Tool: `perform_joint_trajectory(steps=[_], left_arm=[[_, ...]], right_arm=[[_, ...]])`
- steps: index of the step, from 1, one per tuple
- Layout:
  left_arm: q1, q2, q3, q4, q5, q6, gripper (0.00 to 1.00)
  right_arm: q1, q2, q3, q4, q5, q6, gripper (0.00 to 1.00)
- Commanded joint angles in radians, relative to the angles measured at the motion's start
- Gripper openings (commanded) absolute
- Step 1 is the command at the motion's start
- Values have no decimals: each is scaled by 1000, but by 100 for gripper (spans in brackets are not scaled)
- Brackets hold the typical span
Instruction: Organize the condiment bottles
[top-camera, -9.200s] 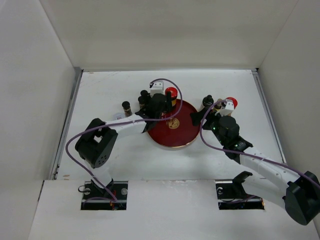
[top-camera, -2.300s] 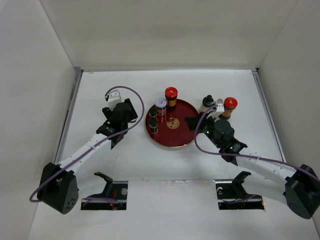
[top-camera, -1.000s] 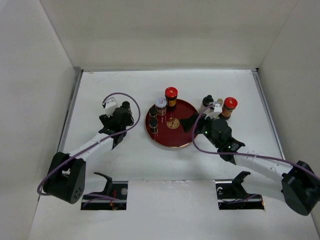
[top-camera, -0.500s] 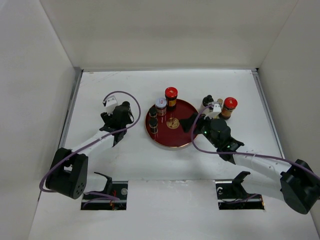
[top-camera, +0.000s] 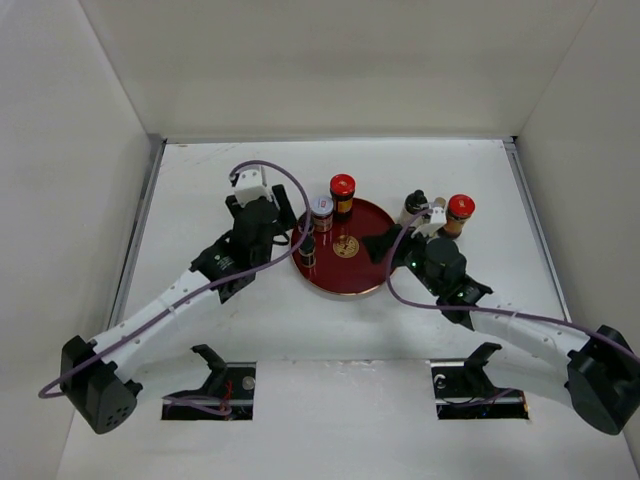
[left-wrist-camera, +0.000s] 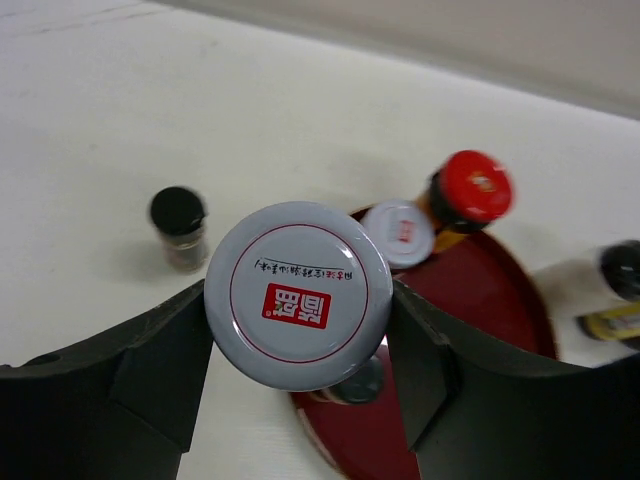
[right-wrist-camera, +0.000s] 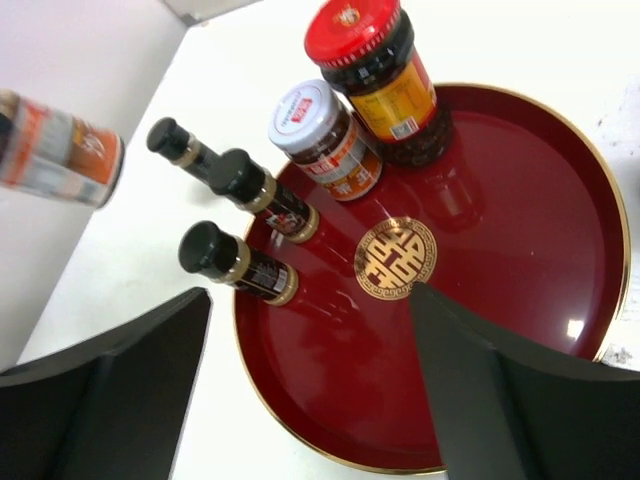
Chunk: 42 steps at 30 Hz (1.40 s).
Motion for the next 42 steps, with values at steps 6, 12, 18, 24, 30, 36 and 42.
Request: perform_joint_trajectory(steps=[6, 12, 18, 24, 30, 36, 42], left_arm=[[-140, 165, 198, 200, 51, 28, 30], [-176, 351, 253, 279, 101, 26, 30], [-180, 516, 293, 364, 140, 59, 30], [-162, 638, 305, 433, 145, 66, 31], [-143, 701, 296, 471, 148, 57, 37], [-140, 718, 285, 474, 148, 51, 48], [-153, 681, 281, 470, 150, 59, 67]], right_arm=[[-72, -137, -43, 24, 117, 42, 40], [-188, -201, -78, -36, 135, 120, 42], [-188, -187, -77, -33, 125, 125, 55], [-198, -203, -86, -31, 128, 126, 60], [-204, -207, -87, -31, 136, 126, 66], [-213, -214, -91, -34, 138, 129, 74], [-213, -212, -91, -34, 138, 129, 80]])
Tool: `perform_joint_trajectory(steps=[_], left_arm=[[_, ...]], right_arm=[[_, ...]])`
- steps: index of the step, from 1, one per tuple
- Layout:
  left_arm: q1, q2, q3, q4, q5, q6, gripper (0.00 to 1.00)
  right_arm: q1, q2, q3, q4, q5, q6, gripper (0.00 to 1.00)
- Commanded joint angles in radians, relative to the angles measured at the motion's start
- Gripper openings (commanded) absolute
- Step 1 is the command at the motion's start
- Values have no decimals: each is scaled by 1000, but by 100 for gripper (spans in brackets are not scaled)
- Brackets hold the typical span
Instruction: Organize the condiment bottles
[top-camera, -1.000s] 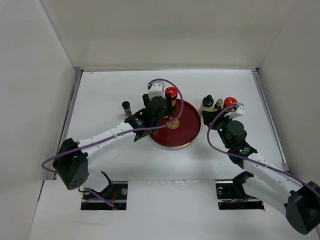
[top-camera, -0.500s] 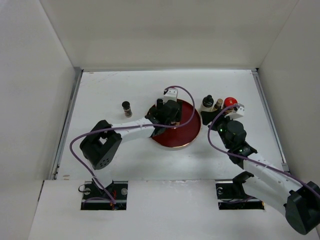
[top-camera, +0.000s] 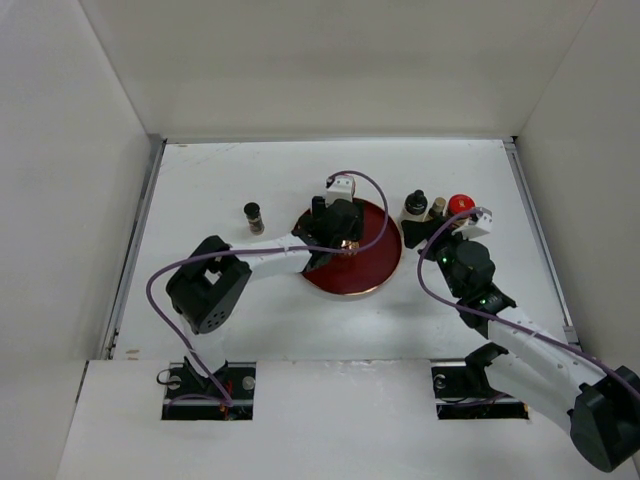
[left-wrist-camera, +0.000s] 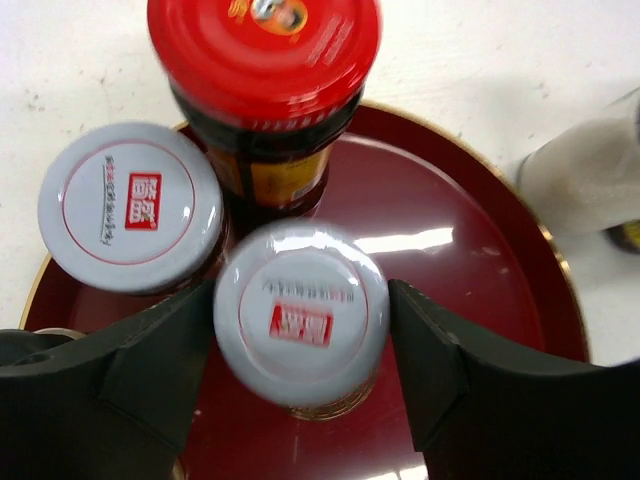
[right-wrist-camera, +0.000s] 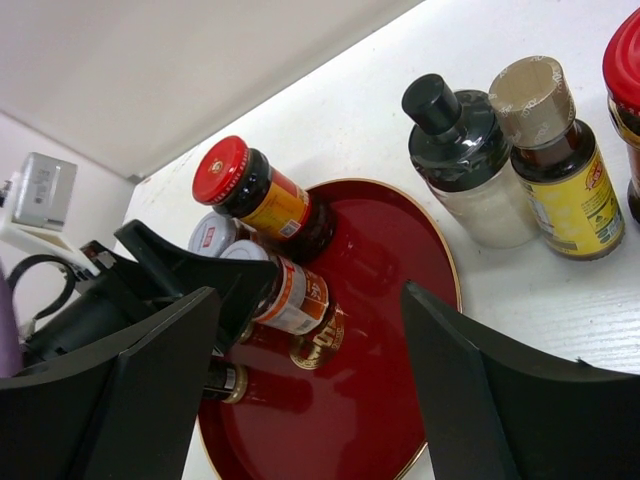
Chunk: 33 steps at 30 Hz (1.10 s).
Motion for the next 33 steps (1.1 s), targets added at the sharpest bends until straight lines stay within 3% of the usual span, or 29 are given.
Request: perform_joint_trajectory(steps=[1, 7, 11, 13, 17, 20, 23, 27, 29, 33], left_arm=[[-13, -84, 49, 114, -6, 5, 69], [-36, -192, 33, 106, 6, 20, 74], [-26, -310, -21, 87, -8, 16, 69], [11, -382, -68, 74, -26, 2, 63], [134, -492, -156, -15, -58, -61, 47], [273, -543, -213, -98, -49, -118, 40], [382, -536, -247, -117, -42, -132, 46], [448, -476, -247, -114, -31, -116, 65], [458, -445, -233, -109, -19, -103, 67], [476, -381, -199, -98, -8, -87, 68]], right_arm=[[-8, -9, -9, 26, 10, 7, 80], [-8, -2, -4, 25, 7, 7, 81], [-8, -9, -7, 25, 8, 7, 79], [-8, -8, -6, 25, 2, 7, 71], [-2, 7, 3, 25, -1, 1, 40], [-2, 20, 11, 25, -9, -2, 32], [1, 40, 16, 29, -21, -5, 37], [4, 61, 22, 35, -35, -7, 63], [5, 73, 26, 40, -47, -10, 72], [18, 98, 36, 48, -65, -13, 78]])
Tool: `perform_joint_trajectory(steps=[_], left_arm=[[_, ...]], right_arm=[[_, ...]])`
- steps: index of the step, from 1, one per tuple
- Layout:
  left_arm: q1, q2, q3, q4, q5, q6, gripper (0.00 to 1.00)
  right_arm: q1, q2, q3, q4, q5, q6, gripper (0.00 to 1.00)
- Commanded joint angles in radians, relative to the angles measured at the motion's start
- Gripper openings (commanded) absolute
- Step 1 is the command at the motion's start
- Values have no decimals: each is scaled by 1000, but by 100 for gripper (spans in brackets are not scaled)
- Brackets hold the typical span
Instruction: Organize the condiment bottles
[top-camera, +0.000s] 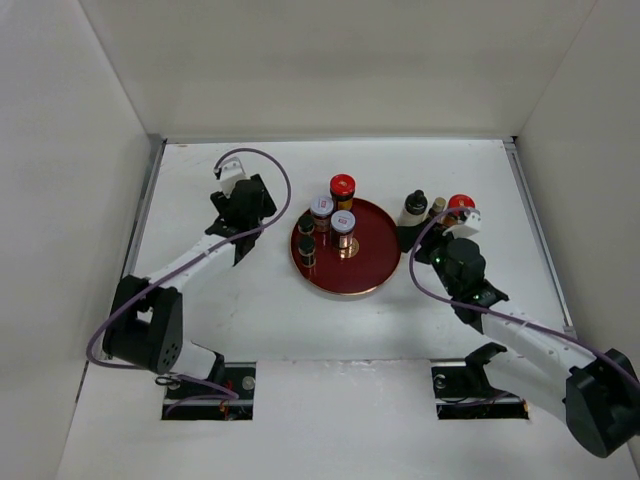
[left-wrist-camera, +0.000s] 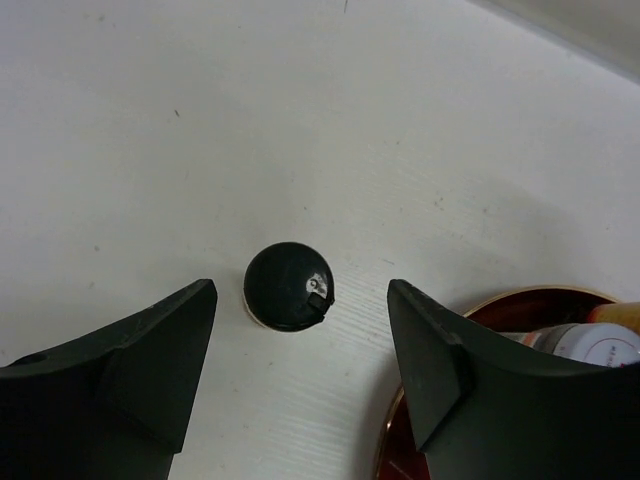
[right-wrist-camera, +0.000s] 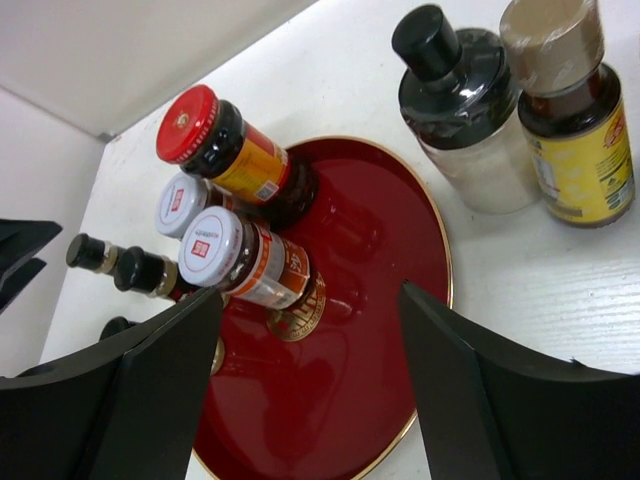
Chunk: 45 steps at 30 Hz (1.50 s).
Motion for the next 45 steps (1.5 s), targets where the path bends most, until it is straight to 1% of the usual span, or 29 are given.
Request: perform_joint_trajectory(steps=[1, 4, 8, 10, 14, 16, 17, 19, 23, 26, 29, 33, 38, 45], left_arm=[[17, 37, 53, 25, 20, 14, 68], [20, 81, 73, 35, 19, 16, 65], [23, 133, 94, 49, 16, 19, 58], [23, 149, 100, 52, 16, 17, 53], [20, 161, 105, 60, 16, 19, 36], [12, 144, 96, 60, 10, 17, 30], [8, 124, 87, 60, 2, 17, 28], [-14, 68, 70, 54, -12, 19, 27], [-77, -93, 47, 48, -10, 42, 27], [-161, -185, 56, 32, -3, 74, 27], [-270, -221, 92, 5, 7, 99, 27], [-390, -210, 120, -43, 19, 100, 27], [-497, -154, 100, -25, 36, 63, 27], [-562, -45, 77, 48, 25, 54, 27]], right_arm=[[16, 16, 36, 47, -27, -9, 78], [21, 19, 38, 47, -27, -14, 79], [21, 17, 38, 47, -27, -15, 79], [21, 16, 38, 49, -27, -15, 79], [21, 16, 38, 49, -26, -15, 79], [21, 16, 38, 49, -26, -15, 79], [21, 16, 38, 49, -26, -15, 79], [21, 16, 36, 49, -24, -15, 79], [21, 21, 38, 49, -24, -15, 79], [21, 19, 38, 49, -21, -15, 79], [21, 13, 36, 49, -17, -17, 79], [21, 4, 32, 49, -17, -18, 79], [21, -22, 24, 49, -12, -18, 79], [17, -42, 16, 47, -12, -18, 79]])
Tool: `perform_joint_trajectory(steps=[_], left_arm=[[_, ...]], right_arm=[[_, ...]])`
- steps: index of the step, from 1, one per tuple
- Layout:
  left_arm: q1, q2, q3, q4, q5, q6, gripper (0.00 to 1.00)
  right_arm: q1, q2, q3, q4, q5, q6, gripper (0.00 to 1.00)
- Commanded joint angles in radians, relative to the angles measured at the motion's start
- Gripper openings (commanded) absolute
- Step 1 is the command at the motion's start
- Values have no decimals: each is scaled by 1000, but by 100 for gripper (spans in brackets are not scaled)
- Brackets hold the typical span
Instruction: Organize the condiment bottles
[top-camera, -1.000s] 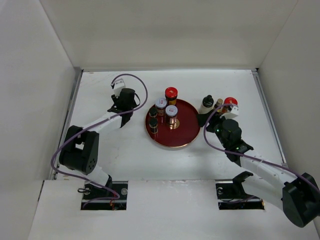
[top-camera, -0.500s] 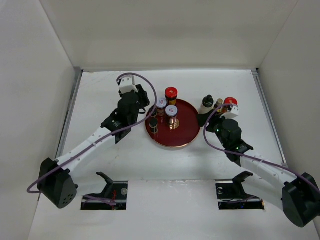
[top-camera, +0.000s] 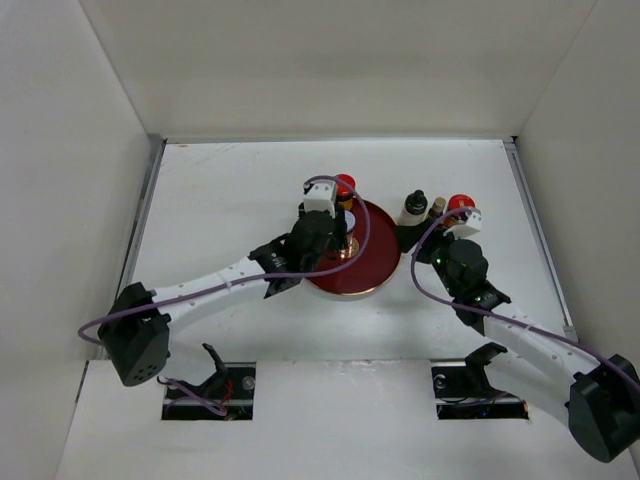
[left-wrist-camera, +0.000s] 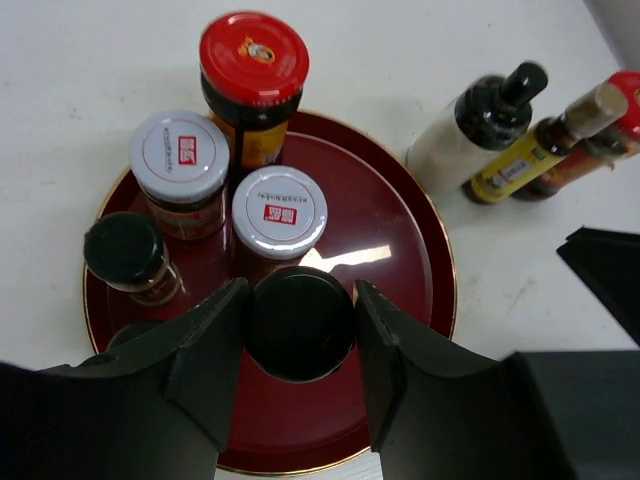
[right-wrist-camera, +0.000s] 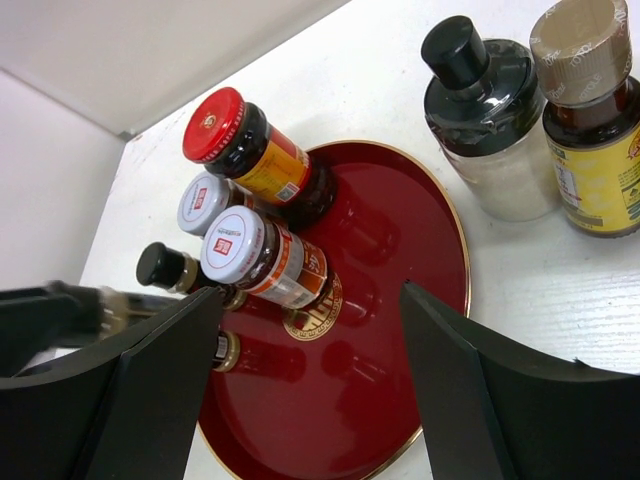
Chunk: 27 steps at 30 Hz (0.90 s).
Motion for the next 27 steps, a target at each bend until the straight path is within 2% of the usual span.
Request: perform_joint_trajectory(steps=[1, 11, 16, 18, 23, 27], left_arm=[[-16, 26, -10, 84, -9, -7, 27], [-53, 129, -103, 184, -54, -12, 28], [-53, 149, -139, 202, -57, -16, 31], [-57, 153, -157, 214, -54, -20, 36], [-65, 138, -174, 225, -62, -10, 61], [-66, 88, -182, 239, -66, 8, 73]], right_arm=[[5, -15, 15, 46, 4, -10, 79], [1, -12, 15, 46, 4, -10, 79], [1, -8, 15, 46, 4, -10, 79], [1, -8, 15, 46, 4, -10, 79], [7, 9, 24, 46, 4, -21, 81], [7, 15, 29, 46, 14, -30, 83]])
